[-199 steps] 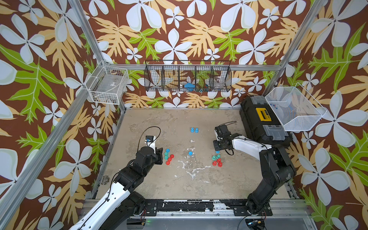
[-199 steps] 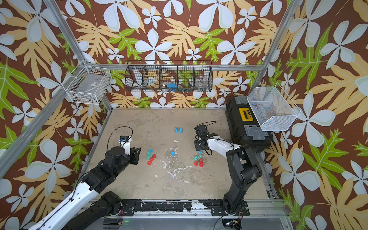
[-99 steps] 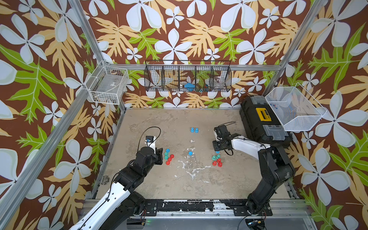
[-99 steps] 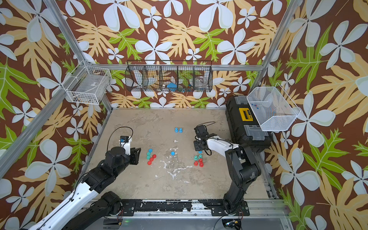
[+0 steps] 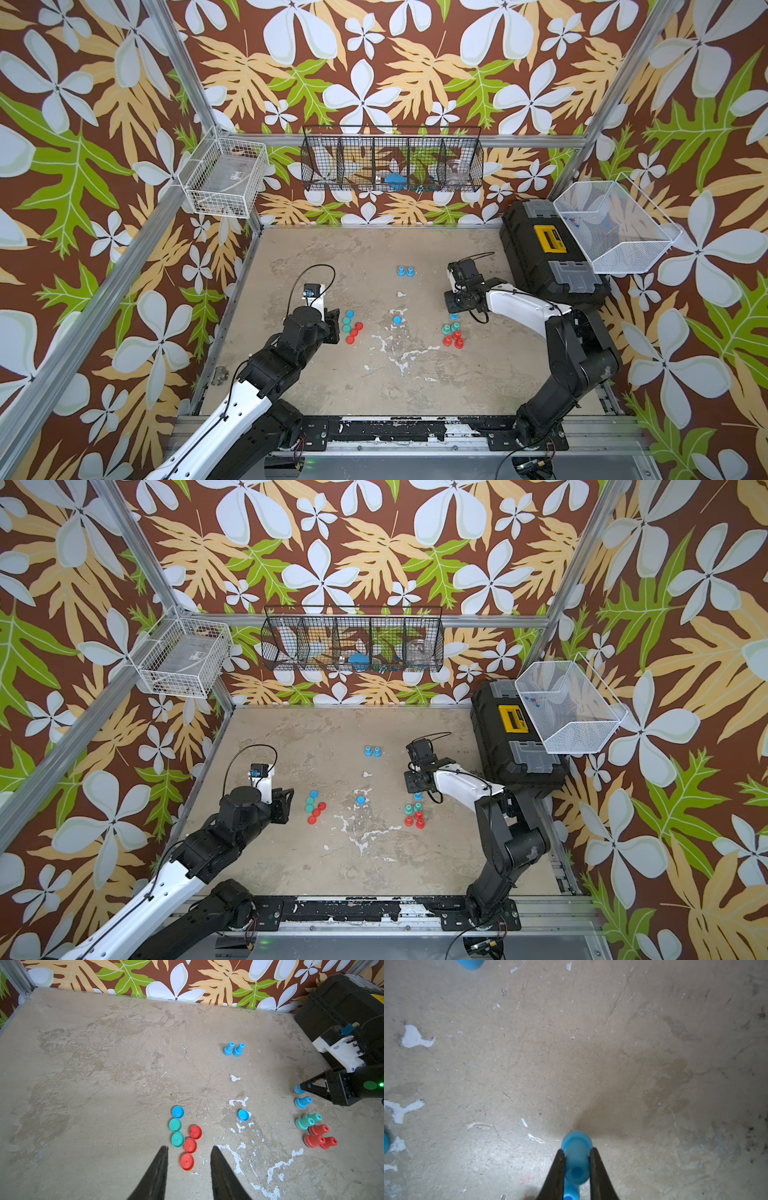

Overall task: Close the stamp cap
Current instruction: Pick up the stamp from the center of the board, then close the cover of the stamp.

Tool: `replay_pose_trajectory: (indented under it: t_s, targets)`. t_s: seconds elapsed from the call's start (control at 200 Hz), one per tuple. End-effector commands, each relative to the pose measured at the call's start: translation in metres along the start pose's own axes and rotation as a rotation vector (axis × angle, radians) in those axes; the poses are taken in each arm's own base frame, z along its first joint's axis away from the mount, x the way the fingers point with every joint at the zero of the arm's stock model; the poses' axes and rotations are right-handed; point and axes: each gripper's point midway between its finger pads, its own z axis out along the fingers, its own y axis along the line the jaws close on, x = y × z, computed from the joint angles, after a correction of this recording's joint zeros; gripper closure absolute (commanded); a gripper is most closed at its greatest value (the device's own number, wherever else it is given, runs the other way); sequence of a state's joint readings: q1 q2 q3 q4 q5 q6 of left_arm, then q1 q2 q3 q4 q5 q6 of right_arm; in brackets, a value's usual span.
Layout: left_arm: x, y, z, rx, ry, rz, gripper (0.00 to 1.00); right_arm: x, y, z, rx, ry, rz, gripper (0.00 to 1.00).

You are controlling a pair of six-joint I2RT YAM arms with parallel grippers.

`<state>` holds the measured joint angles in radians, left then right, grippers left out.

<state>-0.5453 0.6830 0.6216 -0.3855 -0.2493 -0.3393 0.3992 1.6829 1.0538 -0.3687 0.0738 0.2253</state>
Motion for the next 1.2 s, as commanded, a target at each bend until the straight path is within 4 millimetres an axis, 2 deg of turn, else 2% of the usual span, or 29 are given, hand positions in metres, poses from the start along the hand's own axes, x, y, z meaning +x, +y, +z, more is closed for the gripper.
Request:
replay_pose_trajectory:
  t_s: [0.0, 0.27, 0.44, 0.586, 0.781, 0.946, 1.196]
  targets:
    - [-0.004, -0.002, 0.000, 0.008, -0.016, -0.002, 0.63, -0.009, 0.014, -0.014, -0.027, -0.030, -0.013, 0.87]
    - [-0.004, -0.002, 0.000, 0.011, -0.013, -0.002, 0.63, -0.013, 0.081, -0.043, -0.091, -0.082, -0.124, 0.87]
    - [-0.003, -0.002, 0.001, 0.009, -0.010, -0.001, 0.63, -0.010, 0.115, -0.045, -0.133, -0.088, -0.163, 0.87]
    - [-0.002, -0.002, 0.001, 0.006, -0.008, -0.001, 0.62, -0.006, 0.141, -0.039, -0.156, -0.081, -0.199, 0.87]
    - [-0.002, 0.000, 0.002, -0.004, -0.007, -0.003, 0.62, -0.009, 0.157, -0.028, -0.162, -0.065, -0.217, 0.87]
    - [-0.002, 0.000, 0.002, -0.006, -0.003, -0.002, 0.62, -0.013, 0.171, -0.026, -0.175, -0.064, -0.234, 0.87]
    - [-0.001, 0.000, 0.002, -0.007, -0.001, -0.002, 0.62, -0.004, 0.190, -0.016, -0.182, -0.041, -0.264, 0.87]
